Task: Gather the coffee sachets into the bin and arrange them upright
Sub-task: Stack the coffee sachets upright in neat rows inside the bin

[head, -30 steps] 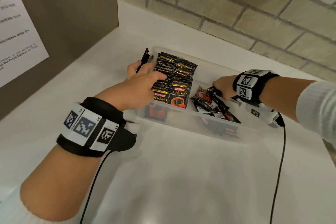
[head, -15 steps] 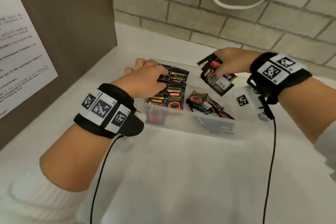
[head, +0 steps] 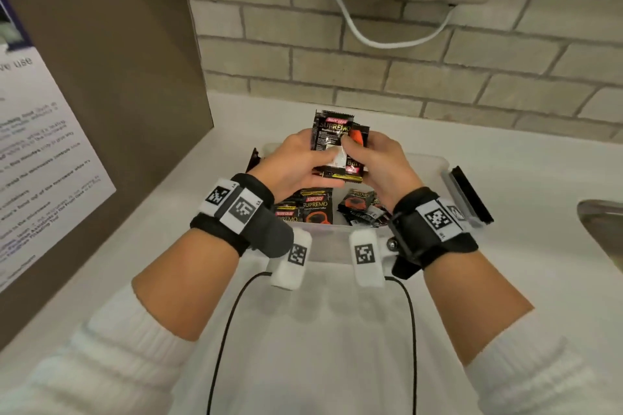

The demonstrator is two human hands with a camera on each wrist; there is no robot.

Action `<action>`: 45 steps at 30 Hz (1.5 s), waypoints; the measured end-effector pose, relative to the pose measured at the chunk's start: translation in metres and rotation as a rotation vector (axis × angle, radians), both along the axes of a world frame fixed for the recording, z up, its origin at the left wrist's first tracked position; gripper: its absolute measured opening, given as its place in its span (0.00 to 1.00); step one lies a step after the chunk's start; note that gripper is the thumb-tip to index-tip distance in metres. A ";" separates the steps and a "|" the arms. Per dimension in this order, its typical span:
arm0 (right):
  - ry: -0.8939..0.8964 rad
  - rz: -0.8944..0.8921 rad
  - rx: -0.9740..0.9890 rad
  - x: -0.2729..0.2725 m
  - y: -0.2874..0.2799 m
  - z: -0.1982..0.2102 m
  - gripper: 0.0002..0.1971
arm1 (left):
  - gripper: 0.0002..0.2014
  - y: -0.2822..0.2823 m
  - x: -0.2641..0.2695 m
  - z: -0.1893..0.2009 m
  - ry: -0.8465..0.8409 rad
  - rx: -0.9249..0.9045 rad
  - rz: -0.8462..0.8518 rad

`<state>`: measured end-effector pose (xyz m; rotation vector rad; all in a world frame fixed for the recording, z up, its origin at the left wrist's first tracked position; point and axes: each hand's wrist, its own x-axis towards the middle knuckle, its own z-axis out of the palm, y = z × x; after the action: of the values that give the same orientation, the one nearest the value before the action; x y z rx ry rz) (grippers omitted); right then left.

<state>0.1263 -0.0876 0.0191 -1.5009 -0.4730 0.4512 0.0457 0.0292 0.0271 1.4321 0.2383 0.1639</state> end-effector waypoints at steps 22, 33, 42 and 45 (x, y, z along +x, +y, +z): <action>0.153 -0.292 0.097 -0.007 0.026 -0.043 0.11 | 0.15 0.013 -0.007 -0.035 -0.042 -0.169 0.150; 0.521 -0.129 0.378 -0.012 0.015 -0.030 0.07 | 0.12 0.016 -0.008 -0.042 -0.172 -0.048 0.480; -0.043 -0.166 0.097 0.015 -0.017 -0.004 0.12 | 0.17 0.018 -0.010 -0.044 -0.166 0.223 0.536; -0.247 0.118 -0.213 0.015 -0.021 0.015 0.06 | 0.19 0.017 -0.009 -0.036 -0.153 0.352 0.442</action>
<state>0.1410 -0.1090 0.0342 -1.7503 -0.7294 0.4195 0.0368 0.0467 -0.0087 1.6893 0.4126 0.7032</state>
